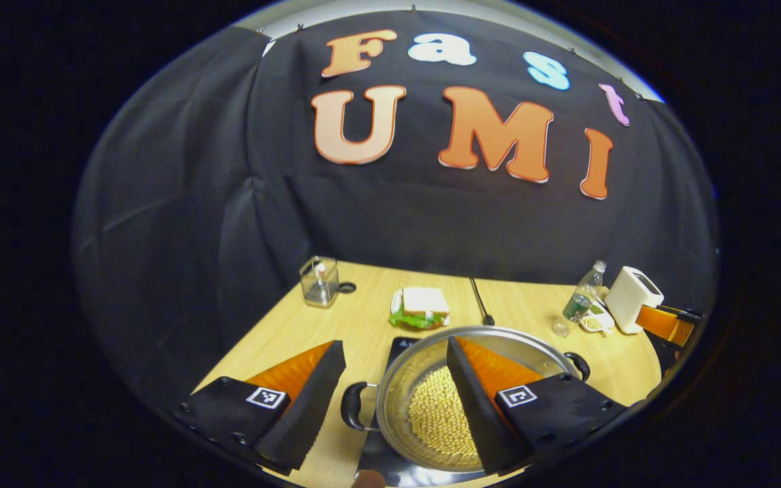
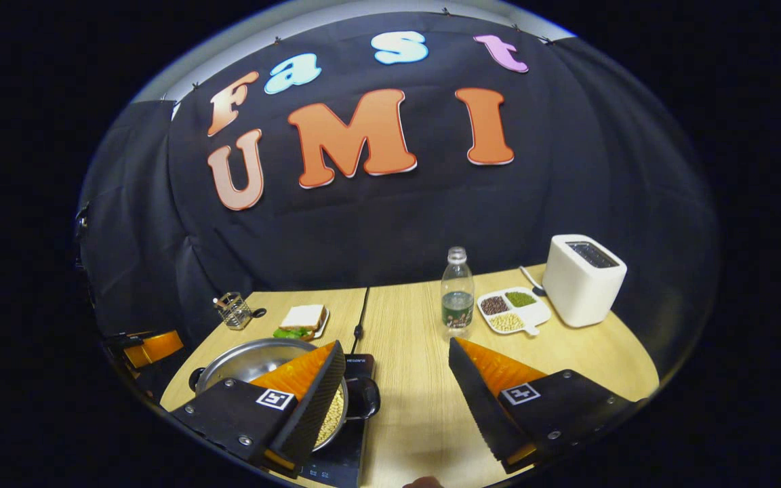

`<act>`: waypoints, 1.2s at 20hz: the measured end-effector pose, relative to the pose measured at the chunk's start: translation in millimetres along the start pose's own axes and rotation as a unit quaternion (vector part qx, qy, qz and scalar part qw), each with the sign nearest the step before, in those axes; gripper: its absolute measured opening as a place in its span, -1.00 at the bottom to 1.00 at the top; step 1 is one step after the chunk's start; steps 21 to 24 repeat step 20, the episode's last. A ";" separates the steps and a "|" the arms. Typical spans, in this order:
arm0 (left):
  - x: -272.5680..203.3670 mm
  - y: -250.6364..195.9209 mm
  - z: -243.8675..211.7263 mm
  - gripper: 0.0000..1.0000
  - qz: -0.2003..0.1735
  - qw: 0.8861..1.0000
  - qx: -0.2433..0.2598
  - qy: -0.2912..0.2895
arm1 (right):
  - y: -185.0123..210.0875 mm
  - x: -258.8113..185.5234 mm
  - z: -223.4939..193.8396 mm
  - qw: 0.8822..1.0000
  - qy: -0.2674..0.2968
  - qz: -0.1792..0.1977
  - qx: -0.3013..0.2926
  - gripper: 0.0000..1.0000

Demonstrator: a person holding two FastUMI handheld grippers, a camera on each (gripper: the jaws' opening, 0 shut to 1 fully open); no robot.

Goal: First push the handle of the pot to place it horizontally, then grasp the pot with both hands and set it on the induction cooktop.

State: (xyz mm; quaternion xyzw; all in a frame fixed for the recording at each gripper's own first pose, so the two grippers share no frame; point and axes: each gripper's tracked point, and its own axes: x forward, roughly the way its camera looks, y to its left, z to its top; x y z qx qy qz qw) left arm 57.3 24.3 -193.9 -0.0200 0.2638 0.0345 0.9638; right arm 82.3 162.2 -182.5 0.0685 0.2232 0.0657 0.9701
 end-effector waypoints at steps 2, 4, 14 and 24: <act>-19.8 -11.8 30.0 0.95 -0.014 0.999 -0.011 -0.027 | -10.0 -16.9 22.9 1.000 -0.024 -0.003 -0.012 0.91; -38.1 -14.7 61.0 0.95 -0.018 0.998 -0.023 -0.059 | -18.3 -37.9 48.3 0.998 -0.055 -0.001 -0.022 0.90; -165.4 -1.4 163.4 0.96 0.003 0.977 0.001 -0.214 | -77.6 -135.8 125.6 0.986 -0.154 -0.031 -0.056 0.90; -181.9 -14.0 156.3 0.97 -0.017 0.976 -0.015 -0.216 | -96.8 -162.5 130.8 0.982 -0.177 -0.037 -0.055 0.90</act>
